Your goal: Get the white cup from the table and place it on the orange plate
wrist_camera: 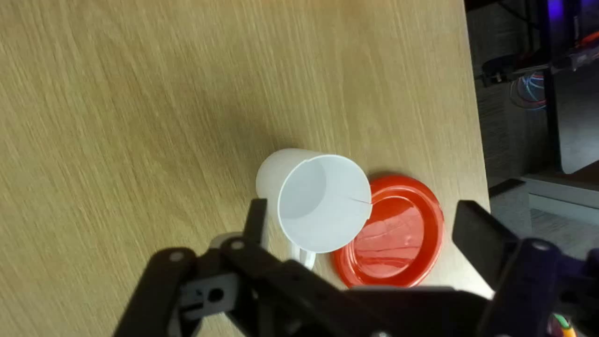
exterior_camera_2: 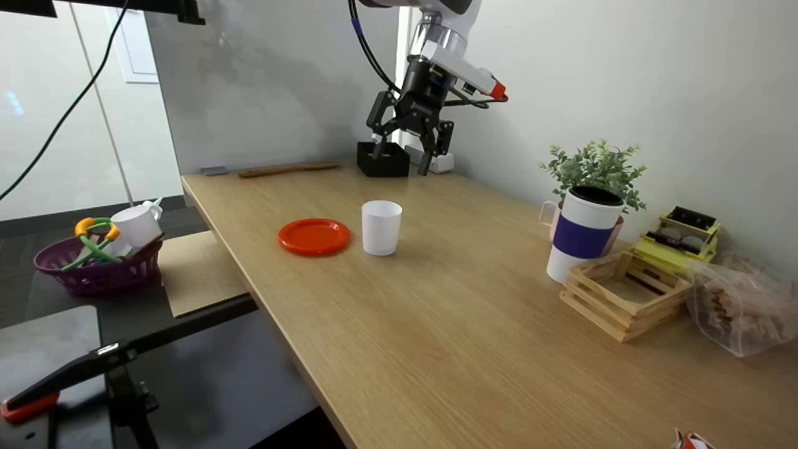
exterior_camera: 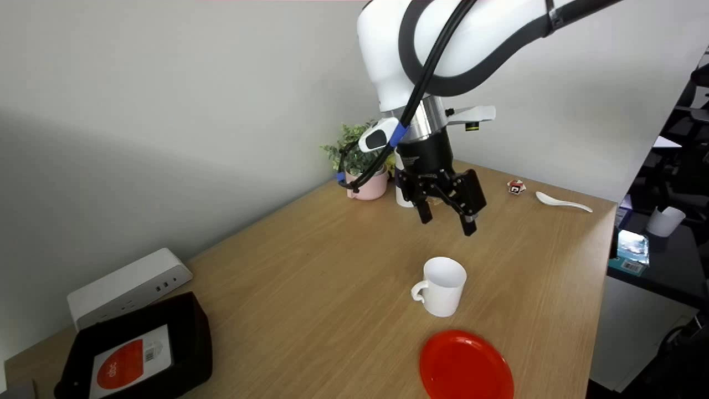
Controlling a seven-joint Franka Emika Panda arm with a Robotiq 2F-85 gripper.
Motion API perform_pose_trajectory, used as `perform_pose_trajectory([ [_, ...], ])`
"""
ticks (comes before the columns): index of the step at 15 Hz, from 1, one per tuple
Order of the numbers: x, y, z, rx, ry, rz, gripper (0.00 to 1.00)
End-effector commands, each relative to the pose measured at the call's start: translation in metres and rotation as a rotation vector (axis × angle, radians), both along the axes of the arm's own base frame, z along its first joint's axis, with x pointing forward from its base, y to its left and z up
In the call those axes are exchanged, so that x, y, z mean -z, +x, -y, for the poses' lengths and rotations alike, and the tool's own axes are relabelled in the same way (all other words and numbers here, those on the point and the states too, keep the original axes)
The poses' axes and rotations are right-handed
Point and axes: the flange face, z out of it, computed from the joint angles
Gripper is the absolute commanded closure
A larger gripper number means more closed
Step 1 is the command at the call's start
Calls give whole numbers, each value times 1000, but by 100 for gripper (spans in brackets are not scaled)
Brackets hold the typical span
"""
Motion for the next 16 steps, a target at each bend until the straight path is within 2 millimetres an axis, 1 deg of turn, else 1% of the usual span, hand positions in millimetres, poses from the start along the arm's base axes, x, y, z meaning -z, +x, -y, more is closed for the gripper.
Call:
perform_pose_trajectory([
  [1, 13, 3, -5, -63, 55, 12, 0],
  [2, 8, 1, -6, -32, 19, 1, 0],
  [4, 13, 2, -7, -47, 27, -1, 0],
  [6, 13, 2, -7, -49, 28, 0, 0],
  [8, 13, 5, -5, -36, 25, 37, 0],
  [12, 17, 14, -4, -56, 29, 79, 0],
  [16, 28, 18, -6, -66, 40, 78, 0],
])
